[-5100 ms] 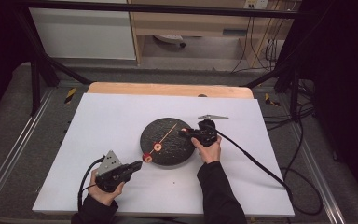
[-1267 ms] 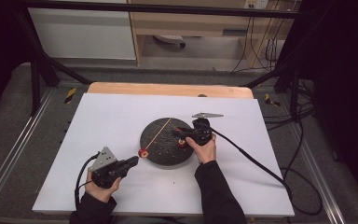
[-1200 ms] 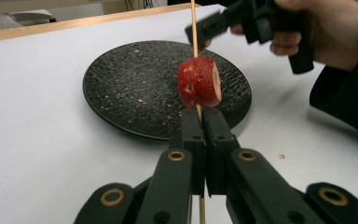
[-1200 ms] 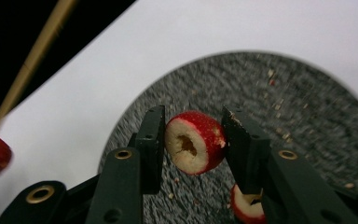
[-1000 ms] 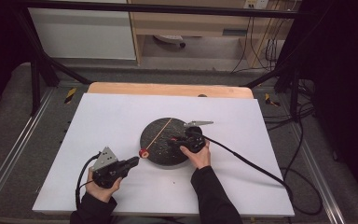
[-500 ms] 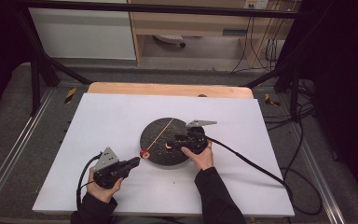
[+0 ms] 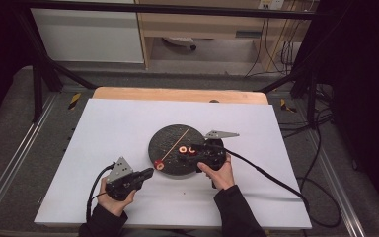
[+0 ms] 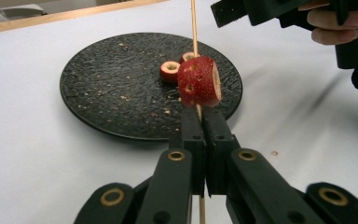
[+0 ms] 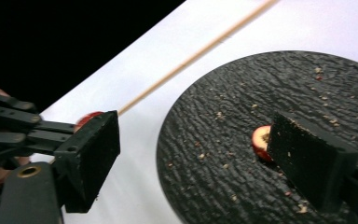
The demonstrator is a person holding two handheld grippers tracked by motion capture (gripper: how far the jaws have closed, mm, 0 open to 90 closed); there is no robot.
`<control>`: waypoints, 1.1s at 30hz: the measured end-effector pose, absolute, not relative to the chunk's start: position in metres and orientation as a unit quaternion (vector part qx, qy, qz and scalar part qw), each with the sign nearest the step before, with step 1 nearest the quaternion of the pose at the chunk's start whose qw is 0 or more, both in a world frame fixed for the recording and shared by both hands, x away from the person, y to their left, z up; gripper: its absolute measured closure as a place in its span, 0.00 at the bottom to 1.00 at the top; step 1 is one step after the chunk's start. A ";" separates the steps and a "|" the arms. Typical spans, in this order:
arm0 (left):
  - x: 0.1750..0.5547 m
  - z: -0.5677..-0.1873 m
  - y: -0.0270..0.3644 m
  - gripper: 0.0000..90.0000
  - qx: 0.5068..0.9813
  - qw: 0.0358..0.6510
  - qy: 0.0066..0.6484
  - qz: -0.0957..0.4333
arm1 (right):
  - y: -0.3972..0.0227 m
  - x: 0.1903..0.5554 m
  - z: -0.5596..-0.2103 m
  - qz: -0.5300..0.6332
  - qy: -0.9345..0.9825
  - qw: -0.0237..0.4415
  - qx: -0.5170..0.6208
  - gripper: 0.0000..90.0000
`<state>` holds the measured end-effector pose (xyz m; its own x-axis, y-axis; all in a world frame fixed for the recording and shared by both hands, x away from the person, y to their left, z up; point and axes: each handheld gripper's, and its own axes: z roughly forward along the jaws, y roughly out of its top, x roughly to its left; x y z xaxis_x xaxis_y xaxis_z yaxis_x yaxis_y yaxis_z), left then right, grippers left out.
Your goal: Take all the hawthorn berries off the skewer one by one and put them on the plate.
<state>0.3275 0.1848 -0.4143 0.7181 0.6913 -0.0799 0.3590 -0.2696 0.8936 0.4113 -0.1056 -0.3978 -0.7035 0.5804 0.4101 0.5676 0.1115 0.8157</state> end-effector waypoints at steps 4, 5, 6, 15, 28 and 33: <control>0.328 -0.414 0.178 0.98 0.782 0.499 0.332 0.168 | -0.106 0.408 -0.397 0.550 0.741 0.001 0.387 0.16; 0.328 -0.413 0.176 0.98 0.782 0.499 0.332 0.169 | -0.106 0.406 -0.398 0.552 0.736 -0.002 0.393 0.15; 0.328 -0.413 0.175 0.98 0.782 0.500 0.332 0.169 | -0.106 0.406 -0.398 0.552 0.736 -0.002 0.393 0.15; 0.332 -0.412 0.155 0.98 0.787 0.496 0.326 0.170 | -0.104 0.400 -0.399 0.554 0.735 -0.013 0.391 0.15; 0.333 -0.409 0.138 0.98 0.789 0.500 0.314 0.173 | -0.099 0.398 -0.406 0.560 0.730 -0.054 0.388 0.42; 0.334 -0.408 0.137 0.98 0.787 0.503 0.312 0.172 | -0.099 0.398 -0.406 0.560 0.731 -0.062 0.384 0.51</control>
